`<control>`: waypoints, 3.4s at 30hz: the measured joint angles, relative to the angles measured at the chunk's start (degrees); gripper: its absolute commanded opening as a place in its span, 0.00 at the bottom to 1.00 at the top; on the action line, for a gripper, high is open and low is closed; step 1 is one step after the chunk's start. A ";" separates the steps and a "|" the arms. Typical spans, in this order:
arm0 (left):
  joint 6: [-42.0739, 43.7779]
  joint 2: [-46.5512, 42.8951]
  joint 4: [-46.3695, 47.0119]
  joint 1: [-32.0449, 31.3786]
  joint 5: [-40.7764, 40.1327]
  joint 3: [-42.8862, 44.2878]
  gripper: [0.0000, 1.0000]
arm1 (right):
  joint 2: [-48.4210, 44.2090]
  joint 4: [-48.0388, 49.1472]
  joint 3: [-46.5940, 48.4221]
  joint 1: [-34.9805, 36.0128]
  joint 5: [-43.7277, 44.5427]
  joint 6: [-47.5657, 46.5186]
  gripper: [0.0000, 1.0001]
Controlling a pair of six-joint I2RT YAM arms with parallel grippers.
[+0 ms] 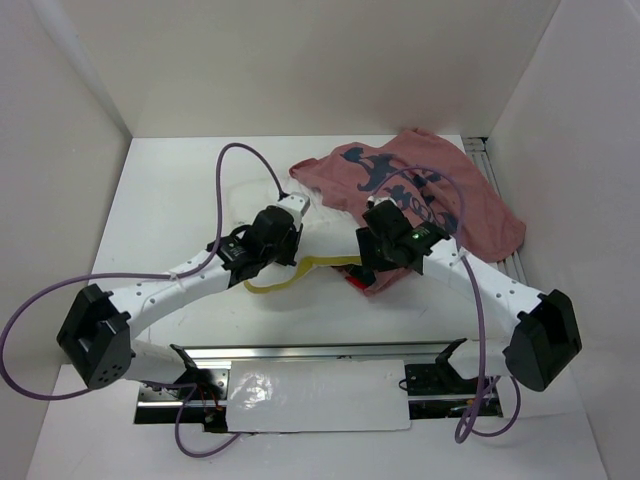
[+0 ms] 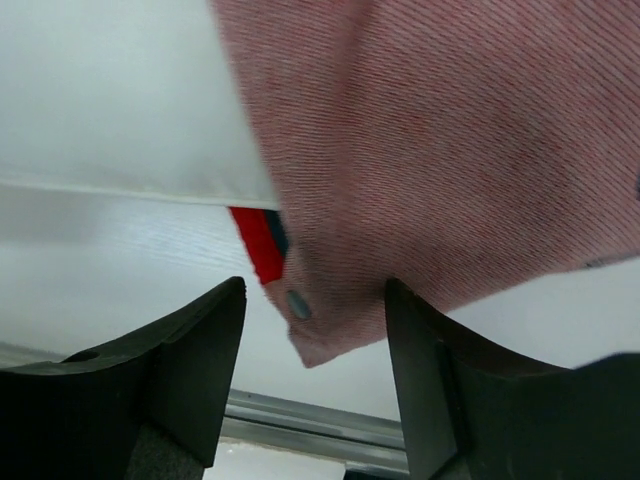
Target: Put the pillow into the pillowcase
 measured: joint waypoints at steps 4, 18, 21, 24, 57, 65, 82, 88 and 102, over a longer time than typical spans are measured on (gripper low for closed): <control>-0.09 0.00 -0.52 0.00 0.00 -0.04 0.00 | 1.73 -2.58 0.02 -0.02 4.22 2.25 0.07; -7.50 -8.22 1.20 0.09 4.79 -0.20 0.00 | 1.53 1.51 11.02 4.11 -17.05 -3.58 0.00; -10.51 -11.06 2.23 0.11 4.44 0.24 0.00 | 5.92 4.61 18.21 8.55 -26.53 -6.05 0.00; -13.35 -11.17 3.19 0.09 3.65 0.74 0.00 | 10.19 7.37 22.62 11.98 -35.23 -8.04 0.00; -26.82 -9.05 -11.91 17.20 0.33 -1.25 1.00 | 23.93 10.23 37.68 5.81 -0.46 -7.87 0.70; -22.75 -3.26 -5.81 28.09 10.36 -3.10 1.00 | 54.69 4.59 67.58 4.33 0.70 -13.22 0.58; -15.93 4.44 11.78 31.23 28.46 -9.33 0.00 | 62.40 -0.07 72.02 3.96 6.12 -14.03 0.00; -12.39 -0.87 16.22 31.23 34.03 -13.51 0.00 | 59.34 -0.07 71.01 3.78 -3.93 -14.25 0.00; -2.14 -26.75 24.20 18.86 40.98 -13.77 0.00 | 32.79 -3.39 68.00 16.02 -7.02 -14.38 0.00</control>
